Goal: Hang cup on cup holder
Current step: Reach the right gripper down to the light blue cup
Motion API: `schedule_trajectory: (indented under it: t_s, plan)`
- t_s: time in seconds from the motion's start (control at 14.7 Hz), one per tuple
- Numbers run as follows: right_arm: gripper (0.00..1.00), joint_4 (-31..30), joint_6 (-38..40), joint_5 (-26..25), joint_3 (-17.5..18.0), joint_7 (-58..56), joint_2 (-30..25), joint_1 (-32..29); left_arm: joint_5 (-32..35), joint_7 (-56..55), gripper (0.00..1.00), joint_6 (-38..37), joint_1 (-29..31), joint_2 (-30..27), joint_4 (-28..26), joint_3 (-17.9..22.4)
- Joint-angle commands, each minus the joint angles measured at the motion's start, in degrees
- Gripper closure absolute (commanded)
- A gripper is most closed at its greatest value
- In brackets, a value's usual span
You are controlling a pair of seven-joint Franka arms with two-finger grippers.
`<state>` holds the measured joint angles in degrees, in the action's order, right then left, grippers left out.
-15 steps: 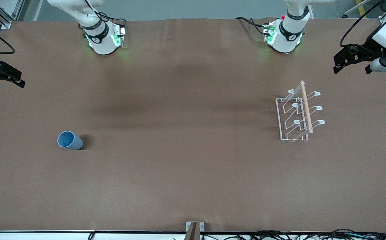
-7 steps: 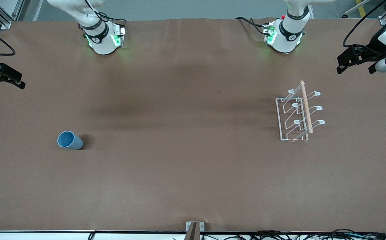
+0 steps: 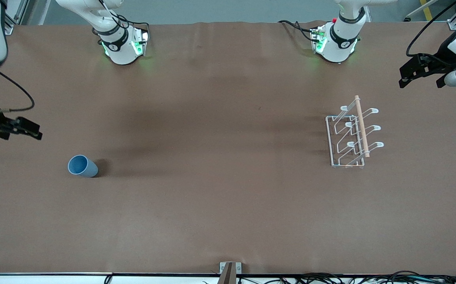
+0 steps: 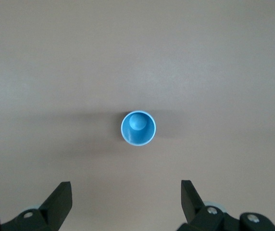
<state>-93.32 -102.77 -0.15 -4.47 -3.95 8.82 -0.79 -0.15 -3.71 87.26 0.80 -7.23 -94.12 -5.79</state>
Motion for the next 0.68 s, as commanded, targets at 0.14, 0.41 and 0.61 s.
schedule_trajectory:
  t_s: [0.14, 0.41, 0.61]
  plan:
    - [0.00, -8.4, -9.8, 0.8, 0.3, -1.1, 1.7, -2.4, -2.6, 1.1, 0.00, -0.9, 0.3, 0.3, 0.8, -0.1]
    - [0.00, -15.1, -19.7, 0.5, 0.3, -1.1, 4.6, -3.5, -2.6, 1.1, 0.00, -0.9, 0.3, 0.3, 0.7, 0.0]
    - [0.04, -16.0, -22.9, 0.5, 0.3, -1.1, 7.7, -3.7, -2.6, 1.1, 0.00, -1.0, 0.3, 0.3, 0.7, -0.1]
